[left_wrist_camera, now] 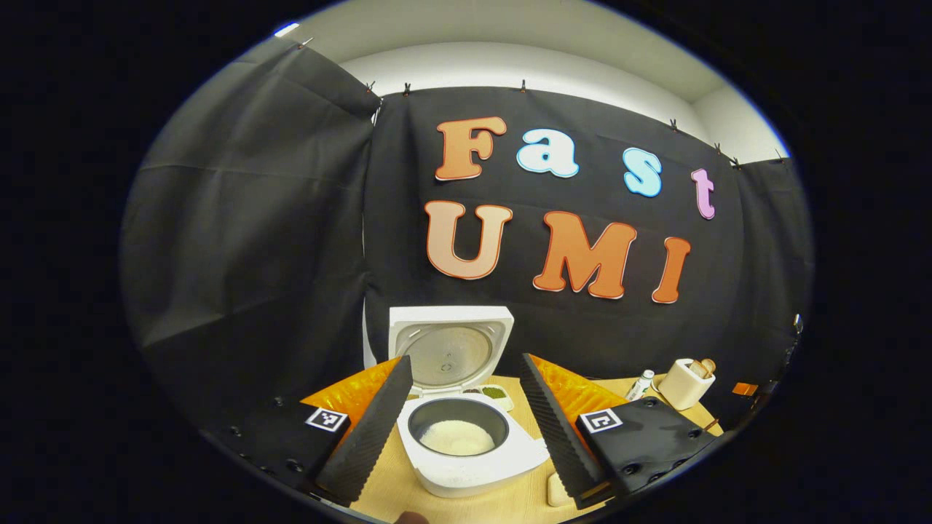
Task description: Close the left gripper, press the button to open the rice cooker; take a wooden spoon from the chopstick holder with the right hand, scoop a spoonful of rice and pour it into the rice cooker, then put the wooden spoon back into the chopstick holder.
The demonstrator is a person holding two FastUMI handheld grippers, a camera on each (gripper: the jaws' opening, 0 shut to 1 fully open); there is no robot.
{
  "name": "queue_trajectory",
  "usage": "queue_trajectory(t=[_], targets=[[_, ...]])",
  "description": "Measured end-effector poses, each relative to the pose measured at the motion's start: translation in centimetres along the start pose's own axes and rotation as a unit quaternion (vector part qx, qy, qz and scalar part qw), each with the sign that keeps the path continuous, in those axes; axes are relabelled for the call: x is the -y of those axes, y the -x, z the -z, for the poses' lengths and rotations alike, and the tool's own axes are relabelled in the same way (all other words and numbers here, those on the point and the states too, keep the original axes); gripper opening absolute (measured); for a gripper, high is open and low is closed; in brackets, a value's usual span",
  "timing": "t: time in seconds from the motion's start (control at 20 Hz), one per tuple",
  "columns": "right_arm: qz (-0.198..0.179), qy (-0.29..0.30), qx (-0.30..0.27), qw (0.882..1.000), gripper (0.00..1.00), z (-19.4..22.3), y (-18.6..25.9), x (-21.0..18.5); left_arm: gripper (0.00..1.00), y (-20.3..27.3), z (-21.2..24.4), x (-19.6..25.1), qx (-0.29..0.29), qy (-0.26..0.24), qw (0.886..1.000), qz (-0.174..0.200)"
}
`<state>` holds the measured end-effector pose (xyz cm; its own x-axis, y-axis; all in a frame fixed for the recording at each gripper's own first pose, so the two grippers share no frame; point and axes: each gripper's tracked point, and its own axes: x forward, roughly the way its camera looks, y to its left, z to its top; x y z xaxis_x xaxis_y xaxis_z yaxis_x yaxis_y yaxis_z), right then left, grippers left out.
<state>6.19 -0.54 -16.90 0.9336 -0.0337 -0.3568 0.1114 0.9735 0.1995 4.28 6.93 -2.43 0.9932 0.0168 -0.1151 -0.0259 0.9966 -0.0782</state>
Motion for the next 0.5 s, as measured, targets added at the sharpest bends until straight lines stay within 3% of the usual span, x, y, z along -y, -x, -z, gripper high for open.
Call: queue_trajectory(t=[0.3, 0.5], targets=[[-0.043, 0.007, 0.013, 0.999, 0.95, -0.9, 1.8, -3.5, 1.0, -6.3, -5.8, -0.8, 0.028, 0.011, 0.999, -0.027], [-0.048, -0.006, 0.007, 0.999, 0.95, 0.0, 2.3, -3.7, 1.0, -11.1, -7.4, -1.5, 0.029, 0.022, 0.999, -0.038]])
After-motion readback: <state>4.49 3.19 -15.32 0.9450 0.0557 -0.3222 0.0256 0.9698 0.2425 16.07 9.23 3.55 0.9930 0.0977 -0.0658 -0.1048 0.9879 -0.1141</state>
